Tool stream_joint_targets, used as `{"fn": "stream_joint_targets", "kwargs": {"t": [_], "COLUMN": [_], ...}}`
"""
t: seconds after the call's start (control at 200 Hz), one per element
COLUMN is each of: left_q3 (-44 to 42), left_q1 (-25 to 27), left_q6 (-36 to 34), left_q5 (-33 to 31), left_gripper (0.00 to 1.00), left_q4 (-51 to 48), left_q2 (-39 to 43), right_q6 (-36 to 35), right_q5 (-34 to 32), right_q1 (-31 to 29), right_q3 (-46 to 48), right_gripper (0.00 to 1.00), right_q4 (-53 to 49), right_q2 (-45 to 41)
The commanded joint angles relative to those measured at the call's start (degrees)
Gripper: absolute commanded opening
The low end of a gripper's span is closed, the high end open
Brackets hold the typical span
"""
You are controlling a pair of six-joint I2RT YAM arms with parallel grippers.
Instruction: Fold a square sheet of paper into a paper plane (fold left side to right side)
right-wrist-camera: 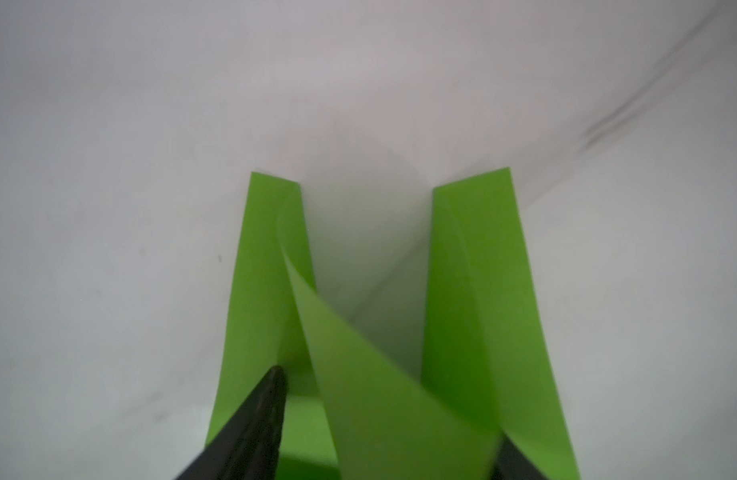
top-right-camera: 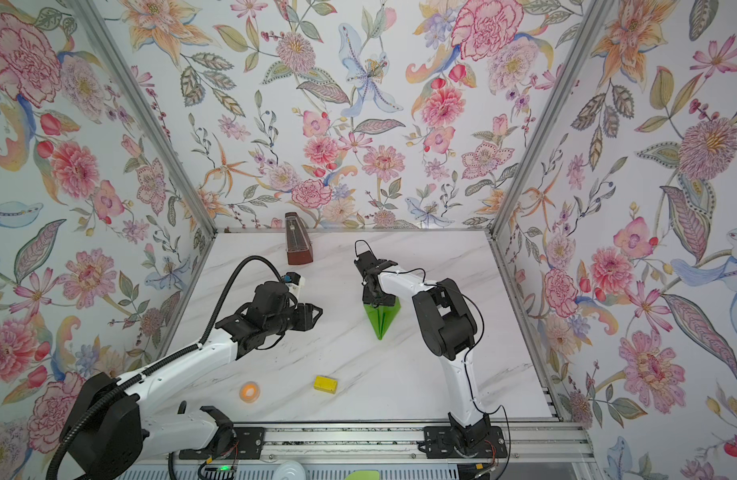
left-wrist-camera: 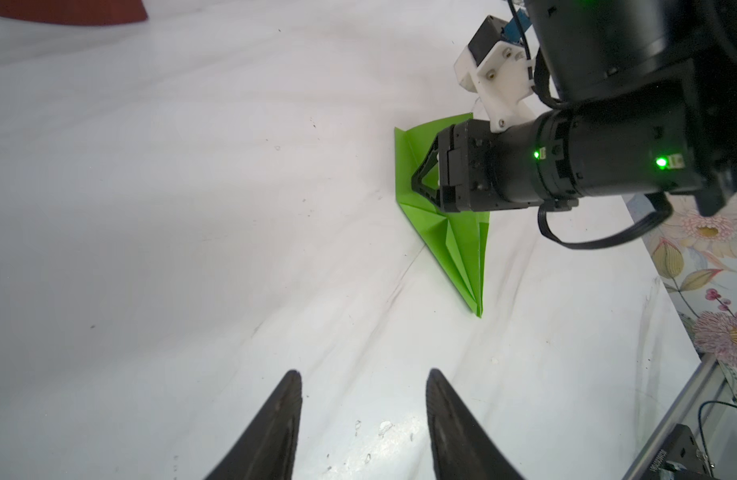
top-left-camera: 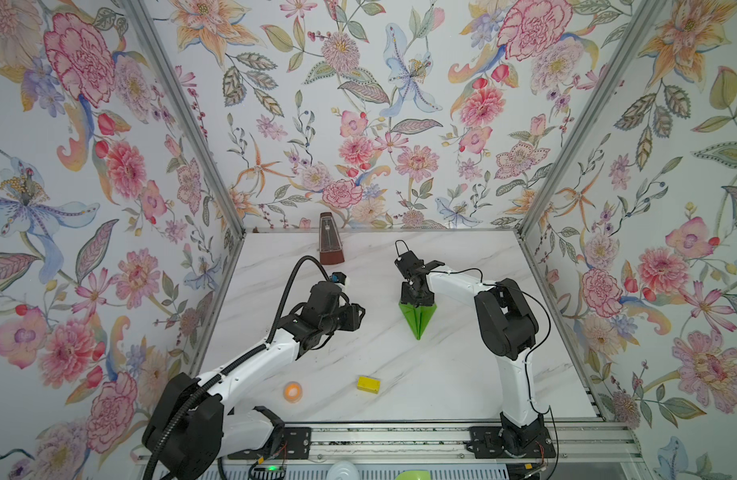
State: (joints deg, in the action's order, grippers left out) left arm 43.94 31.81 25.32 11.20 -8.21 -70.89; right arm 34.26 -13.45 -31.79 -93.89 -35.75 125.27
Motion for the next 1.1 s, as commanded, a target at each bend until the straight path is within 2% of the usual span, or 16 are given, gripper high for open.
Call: {"fn": "stream_joint_targets", "kwargs": {"t": [0.0, 0.195, 0.275, 0.47, 0.591, 0.686, 0.766, 0.826, 0.901, 1.096], "left_q3": [-1.2, -1.0, -1.6, -4.1, -5.1, -5.3, -6.2, -6.9, -8.2, -14.4], "left_q1": [-2.8, -6.7, -8.3, -13.2, -15.6, -16.3, -16.7, -17.2, -17.8, -19.6], "left_q6": [-3.3, -6.8, -8.4, -10.8, -11.4, -11.6, -12.1, -12.5, -13.8, -18.8], "left_q5": [-3.8, -9.7, -12.2, -15.6, -17.5, -21.3, -25.3, -27.9, -31.5, -41.1], "left_gripper": [0.54, 0.59, 0.61, 0.67, 0.73, 0.79, 0.90, 0.99, 0.99, 0.99], "left_q4": [-4.9, -7.9, -8.3, -7.0, -5.8, -5.0, -3.5, -1.7, 1.5, 15.3], "left_q2": [2.3, 5.0, 5.7, 7.8, 8.8, 8.6, 8.0, 7.6, 6.8, 4.5], "right_q6": [-3.5, -5.1, -8.3, -15.5, -17.0, -17.2, -17.2, -17.4, -18.1, -22.1], "right_q5": [-3.9, -2.3, -1.0, 1.4, 1.3, 1.6, 2.4, 2.1, 1.3, -3.8], "right_q1": [2.5, 5.1, 5.2, 5.0, 5.3, 5.9, 6.7, 7.4, 8.3, 12.0], "right_q3": [-7.1, -19.4, -23.0, -23.6, -21.8, -19.3, -16.6, -13.9, -9.1, 12.5], "right_gripper": [0.59, 0.59, 0.58, 0.59, 0.63, 0.68, 0.71, 0.81, 0.99, 0.99], "right_q4": [-0.7, -1.4, -1.5, -1.4, -1.4, -1.3, -1.3, -1.0, 0.3, 13.3], "right_q2": [5.4, 13.0, 14.8, 11.5, 6.9, 2.8, -0.8, -3.7, -7.7, -22.8]}}
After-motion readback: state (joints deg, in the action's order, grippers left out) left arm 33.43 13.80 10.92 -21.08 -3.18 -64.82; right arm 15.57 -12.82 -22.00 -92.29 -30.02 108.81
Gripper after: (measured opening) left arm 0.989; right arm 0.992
